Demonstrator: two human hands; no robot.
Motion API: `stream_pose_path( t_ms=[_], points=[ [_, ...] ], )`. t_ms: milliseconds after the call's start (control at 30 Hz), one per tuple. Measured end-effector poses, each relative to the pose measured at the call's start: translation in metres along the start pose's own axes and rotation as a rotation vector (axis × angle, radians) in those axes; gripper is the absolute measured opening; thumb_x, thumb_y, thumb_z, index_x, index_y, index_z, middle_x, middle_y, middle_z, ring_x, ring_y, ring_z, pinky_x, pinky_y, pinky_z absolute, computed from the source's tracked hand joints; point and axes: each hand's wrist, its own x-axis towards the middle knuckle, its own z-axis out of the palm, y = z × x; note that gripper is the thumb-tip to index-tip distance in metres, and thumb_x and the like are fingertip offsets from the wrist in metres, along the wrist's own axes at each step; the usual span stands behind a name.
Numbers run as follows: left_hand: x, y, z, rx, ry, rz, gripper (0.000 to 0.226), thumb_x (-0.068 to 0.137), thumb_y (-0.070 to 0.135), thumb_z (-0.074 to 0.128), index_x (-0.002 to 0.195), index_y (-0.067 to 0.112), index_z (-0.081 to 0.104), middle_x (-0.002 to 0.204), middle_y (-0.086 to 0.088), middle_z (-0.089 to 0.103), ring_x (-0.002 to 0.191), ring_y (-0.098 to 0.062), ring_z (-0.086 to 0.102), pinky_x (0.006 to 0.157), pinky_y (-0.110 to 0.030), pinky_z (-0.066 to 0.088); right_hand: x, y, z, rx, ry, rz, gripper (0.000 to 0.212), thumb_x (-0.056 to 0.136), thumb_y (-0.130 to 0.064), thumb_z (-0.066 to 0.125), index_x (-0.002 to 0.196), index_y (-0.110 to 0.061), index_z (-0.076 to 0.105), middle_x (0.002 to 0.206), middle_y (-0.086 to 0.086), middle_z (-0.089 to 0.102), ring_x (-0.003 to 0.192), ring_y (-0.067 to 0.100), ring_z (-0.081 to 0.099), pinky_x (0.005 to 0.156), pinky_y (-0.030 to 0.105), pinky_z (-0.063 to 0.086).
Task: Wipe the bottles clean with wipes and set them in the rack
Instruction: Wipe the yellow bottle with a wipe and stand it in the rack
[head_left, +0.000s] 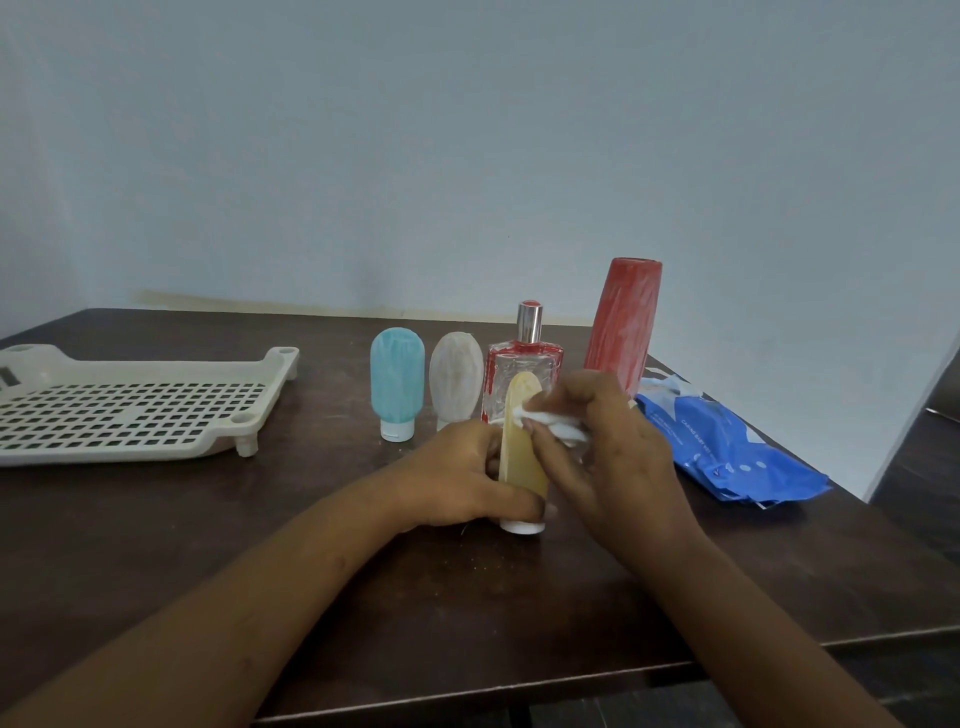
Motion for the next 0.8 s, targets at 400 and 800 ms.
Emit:
stream_pose_path(
  t_ms=[400,800],
  points=[
    [0.0009,-0.0005,-0.0001,0.006,-0.006,0.011,0.022,0.077,0.017,0.077,0.094,0.024,0.066,0.082,0.010,0.071,0.078,0.000,0.066,0.066,-0.014,0.048,0.0005,0.0005,-0.0006,0.016,-0.034,-0.033,0.025,0.087,-0.029,0.054,0.109,-0.028,0.041,0.100,-0.001,0.065,0.091,0.007,0.061,0.073,0.024,0.050],
    [0.0016,-0.0003,0.0002,0.013,-0.020,0.007,0.023,0.075,0.021,0.080,0.092,0.025,0.065,0.082,0.010,0.070,0.076,0.001,0.065,0.065,-0.014,0.048,0.0031,0.0036,-0.0001,-0.112,-0.016,-0.121,0.020,0.088,-0.025,0.054,0.108,-0.021,0.050,0.098,-0.007,0.057,0.088,0.006,0.052,0.071,0.019,0.041]
  ],
)
